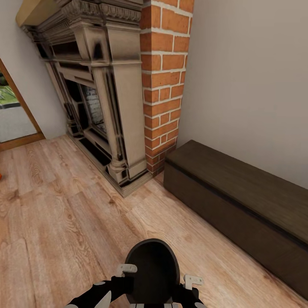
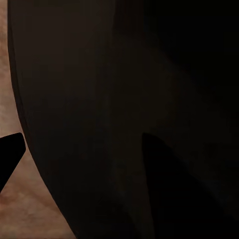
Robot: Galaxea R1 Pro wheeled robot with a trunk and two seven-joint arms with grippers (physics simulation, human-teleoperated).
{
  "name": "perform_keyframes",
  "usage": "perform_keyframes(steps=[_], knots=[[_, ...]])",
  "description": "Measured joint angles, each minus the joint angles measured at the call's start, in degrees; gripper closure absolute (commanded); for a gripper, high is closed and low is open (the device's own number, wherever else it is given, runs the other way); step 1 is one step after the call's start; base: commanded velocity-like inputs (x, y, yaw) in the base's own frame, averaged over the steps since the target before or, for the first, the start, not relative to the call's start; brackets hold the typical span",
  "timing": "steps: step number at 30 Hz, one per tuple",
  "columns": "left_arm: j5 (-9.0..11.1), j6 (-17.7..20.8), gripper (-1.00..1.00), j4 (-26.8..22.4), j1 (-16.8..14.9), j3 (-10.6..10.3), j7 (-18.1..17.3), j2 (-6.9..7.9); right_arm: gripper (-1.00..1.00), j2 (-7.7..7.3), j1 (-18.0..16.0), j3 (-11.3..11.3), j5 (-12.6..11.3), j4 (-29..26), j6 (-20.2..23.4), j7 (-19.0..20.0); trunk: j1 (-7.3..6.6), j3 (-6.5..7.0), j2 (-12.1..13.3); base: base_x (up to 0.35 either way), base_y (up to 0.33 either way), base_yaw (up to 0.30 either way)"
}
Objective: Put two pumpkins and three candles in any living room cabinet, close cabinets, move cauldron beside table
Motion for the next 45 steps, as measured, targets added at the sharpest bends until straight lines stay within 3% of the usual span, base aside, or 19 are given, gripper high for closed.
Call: perform_keyframes(steps=[45], knots=[[-0.1,0.1,1.00,0.0,0.0,-0.2,0.1,-0.04,1.00,-0.08,0.1,0.2,-0.6,0.0,-0.2,0.1,-9.64,7.89,17.6,-0.004,0.000,0.000]])
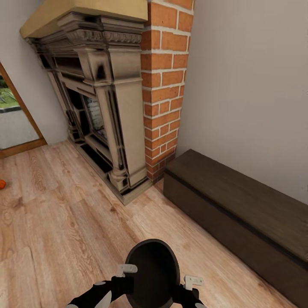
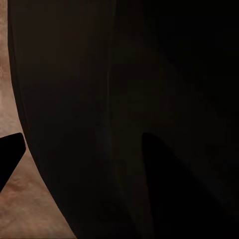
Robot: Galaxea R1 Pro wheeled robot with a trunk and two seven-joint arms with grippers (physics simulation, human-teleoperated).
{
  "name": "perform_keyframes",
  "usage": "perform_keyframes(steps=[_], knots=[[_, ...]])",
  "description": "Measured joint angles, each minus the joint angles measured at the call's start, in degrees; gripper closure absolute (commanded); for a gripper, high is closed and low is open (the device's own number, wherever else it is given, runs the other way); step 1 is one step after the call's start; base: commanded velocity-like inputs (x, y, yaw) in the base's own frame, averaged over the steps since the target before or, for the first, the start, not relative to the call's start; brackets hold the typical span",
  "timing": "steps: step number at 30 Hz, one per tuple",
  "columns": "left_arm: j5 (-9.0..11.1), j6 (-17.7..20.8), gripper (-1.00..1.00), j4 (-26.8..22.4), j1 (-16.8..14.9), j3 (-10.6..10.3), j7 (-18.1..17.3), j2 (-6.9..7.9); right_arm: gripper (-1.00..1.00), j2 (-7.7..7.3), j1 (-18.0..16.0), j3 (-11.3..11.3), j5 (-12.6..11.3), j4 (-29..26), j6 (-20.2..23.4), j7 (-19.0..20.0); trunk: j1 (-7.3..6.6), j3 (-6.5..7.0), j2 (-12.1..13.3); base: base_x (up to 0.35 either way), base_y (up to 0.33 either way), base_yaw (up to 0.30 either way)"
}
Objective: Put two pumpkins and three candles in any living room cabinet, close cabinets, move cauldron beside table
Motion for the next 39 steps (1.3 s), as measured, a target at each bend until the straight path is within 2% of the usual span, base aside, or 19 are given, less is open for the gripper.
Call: perform_keyframes(steps=[9,39], knots=[[0.1,0.0,1.00,0.0,0.0,-0.1,0.0,0.01,1.00,0.01,0.0,0.0,0.0,0.1,0.0,0.1,-1.95,1.61,3.6,-0.294,0.000,0.061],[0.1,0.0,1.00,0.0,0.0,-0.1,0.0,0.02,1.00,0.02,0.0,0.0,0.0,0.1,0.0,0.1,-8.54,7.00,15.6,-0.329,0.000,0.287]])
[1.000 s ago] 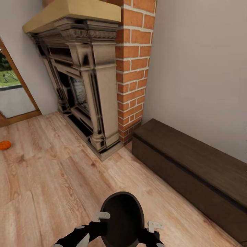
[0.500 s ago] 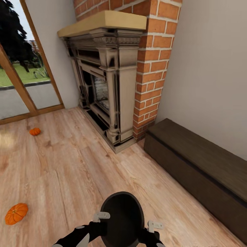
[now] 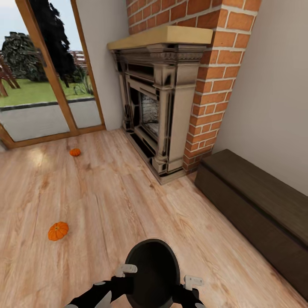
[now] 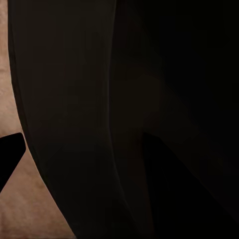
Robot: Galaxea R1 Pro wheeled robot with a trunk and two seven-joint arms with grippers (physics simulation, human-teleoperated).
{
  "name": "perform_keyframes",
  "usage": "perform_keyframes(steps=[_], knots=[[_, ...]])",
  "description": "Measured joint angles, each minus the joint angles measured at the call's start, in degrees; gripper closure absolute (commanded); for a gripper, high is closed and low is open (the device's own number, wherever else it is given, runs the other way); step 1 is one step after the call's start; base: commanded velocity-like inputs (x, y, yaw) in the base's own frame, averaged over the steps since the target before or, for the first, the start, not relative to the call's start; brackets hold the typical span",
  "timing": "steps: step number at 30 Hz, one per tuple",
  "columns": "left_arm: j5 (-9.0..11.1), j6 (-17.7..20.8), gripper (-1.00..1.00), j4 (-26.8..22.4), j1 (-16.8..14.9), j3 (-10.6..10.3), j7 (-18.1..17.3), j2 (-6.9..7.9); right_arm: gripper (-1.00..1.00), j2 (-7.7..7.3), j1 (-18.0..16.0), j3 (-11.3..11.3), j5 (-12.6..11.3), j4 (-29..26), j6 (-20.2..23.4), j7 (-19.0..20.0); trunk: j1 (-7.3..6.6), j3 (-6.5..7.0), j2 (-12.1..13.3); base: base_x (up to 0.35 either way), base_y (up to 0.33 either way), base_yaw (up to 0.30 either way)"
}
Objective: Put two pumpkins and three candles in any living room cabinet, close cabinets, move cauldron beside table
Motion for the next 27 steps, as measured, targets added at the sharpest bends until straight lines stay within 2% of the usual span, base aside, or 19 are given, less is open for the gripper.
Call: perform_keyframes(steps=[27], knots=[[0.0,0.0,1.00,0.0,0.0,0.0,0.0,0.00,1.00,0.00,0.0,0.0,0.0,0.0,0.0,0.0,-5.93,4.85,10.8,-0.327,0.000,0.291]])
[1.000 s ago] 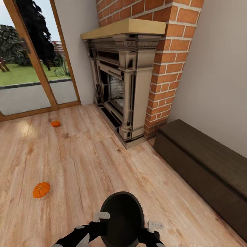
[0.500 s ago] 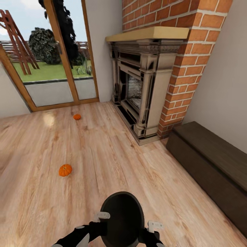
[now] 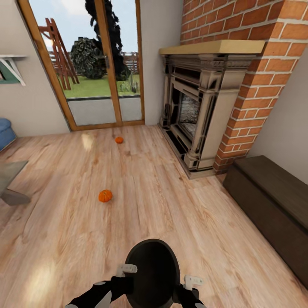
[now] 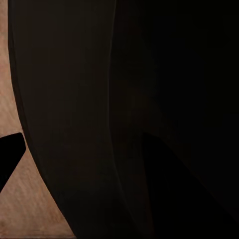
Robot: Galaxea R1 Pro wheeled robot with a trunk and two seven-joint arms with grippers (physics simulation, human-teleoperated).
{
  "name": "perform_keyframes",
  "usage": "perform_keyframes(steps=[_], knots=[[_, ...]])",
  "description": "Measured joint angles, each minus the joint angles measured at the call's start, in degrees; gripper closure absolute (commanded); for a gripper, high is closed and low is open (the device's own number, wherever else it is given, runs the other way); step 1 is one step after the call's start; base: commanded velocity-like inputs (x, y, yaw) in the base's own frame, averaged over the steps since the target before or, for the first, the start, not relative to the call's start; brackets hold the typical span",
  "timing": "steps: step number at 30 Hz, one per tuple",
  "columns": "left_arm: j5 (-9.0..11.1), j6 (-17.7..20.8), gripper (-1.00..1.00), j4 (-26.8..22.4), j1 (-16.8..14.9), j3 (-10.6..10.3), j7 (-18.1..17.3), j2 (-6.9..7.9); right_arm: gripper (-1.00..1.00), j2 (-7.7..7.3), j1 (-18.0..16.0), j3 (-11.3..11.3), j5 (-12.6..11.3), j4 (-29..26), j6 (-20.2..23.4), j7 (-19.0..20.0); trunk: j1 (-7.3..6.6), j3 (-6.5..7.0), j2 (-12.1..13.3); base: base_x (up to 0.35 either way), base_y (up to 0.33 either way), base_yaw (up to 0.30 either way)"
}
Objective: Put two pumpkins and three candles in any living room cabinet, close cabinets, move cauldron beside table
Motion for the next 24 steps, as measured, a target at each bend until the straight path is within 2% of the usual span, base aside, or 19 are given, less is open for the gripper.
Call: perform_keyframes(steps=[4,9,24], knots=[[0.0,0.0,1.00,0.0,0.0,0.0,0.0,0.00,1.00,0.00,0.0,0.0,0.0,0.0,0.0,0.0,-0.89,0.72,1.6,-0.211,0.000,0.291],[0.0,0.0,1.00,0.0,0.0,0.0,0.0,0.00,1.00,0.00,0.0,0.0,0.0,0.0,0.0,0.0,-2.01,1.62,3.6,-0.037,0.000,0.291],[0.7,0.0,1.00,0.0,0.0,-0.5,-0.2,0.17,1.00,0.03,0.0,0.4,-0.4,-0.2,0.0,-0.4,-2.02,1.62,3.6,-0.001,0.000,0.291]])
